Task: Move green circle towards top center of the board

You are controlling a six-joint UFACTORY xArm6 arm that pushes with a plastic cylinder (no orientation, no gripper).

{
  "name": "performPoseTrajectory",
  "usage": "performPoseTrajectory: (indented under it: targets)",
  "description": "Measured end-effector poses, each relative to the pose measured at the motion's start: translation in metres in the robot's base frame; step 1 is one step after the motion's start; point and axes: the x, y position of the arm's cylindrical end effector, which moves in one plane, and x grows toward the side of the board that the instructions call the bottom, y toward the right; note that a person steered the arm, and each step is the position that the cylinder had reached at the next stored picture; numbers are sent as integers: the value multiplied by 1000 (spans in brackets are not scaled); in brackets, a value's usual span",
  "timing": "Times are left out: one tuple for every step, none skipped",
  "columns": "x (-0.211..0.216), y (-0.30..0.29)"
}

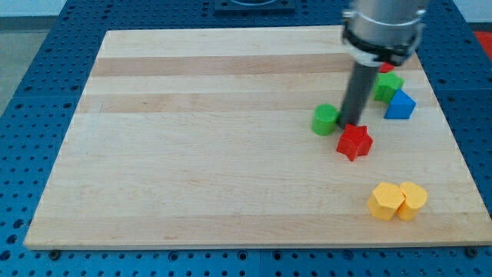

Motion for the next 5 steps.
performPoseTrajectory:
  targets:
    - [-20,-54]
    - [-27,-90]
    - [-24,-68]
    - [-9,-60]
    - [-1,-70]
